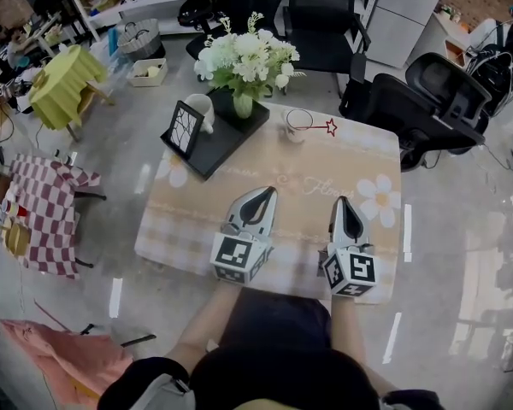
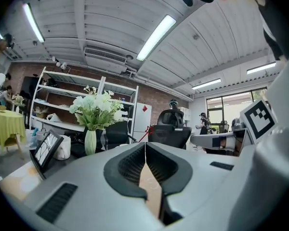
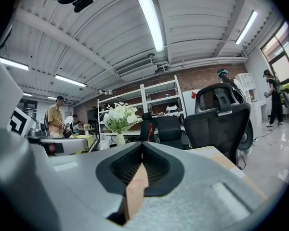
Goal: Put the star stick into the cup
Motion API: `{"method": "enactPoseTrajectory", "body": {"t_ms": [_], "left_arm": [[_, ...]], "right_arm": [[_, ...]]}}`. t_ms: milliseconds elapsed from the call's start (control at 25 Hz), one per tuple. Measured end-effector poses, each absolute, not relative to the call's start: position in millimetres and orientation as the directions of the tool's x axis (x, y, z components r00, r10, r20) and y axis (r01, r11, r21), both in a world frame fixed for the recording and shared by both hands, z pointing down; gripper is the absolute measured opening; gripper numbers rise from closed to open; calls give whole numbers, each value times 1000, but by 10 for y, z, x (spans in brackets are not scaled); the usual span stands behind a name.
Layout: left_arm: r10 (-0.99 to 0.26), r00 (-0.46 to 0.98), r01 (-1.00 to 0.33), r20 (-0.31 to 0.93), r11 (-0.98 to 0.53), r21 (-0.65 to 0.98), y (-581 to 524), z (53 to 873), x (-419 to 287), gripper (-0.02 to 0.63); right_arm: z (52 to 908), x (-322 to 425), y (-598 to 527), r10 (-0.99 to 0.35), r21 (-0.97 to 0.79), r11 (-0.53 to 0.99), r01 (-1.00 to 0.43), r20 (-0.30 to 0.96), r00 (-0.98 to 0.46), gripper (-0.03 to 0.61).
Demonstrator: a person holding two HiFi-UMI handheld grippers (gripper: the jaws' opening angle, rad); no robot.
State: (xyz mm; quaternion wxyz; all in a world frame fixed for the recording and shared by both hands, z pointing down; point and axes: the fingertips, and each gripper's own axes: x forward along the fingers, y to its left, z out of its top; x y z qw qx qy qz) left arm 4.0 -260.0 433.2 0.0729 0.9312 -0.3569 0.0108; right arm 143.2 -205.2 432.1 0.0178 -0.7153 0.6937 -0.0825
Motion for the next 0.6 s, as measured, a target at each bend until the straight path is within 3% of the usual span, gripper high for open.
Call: {"method": "enactPoseTrajectory", "body": {"t_ms": [600], "left_arm": [[-696,713,-700,86,-701,131,-2662,4377,-145,12]], "right_arm": [[4361,1370,-2143,-995,-159,-32,-987,97,17,3]]}}
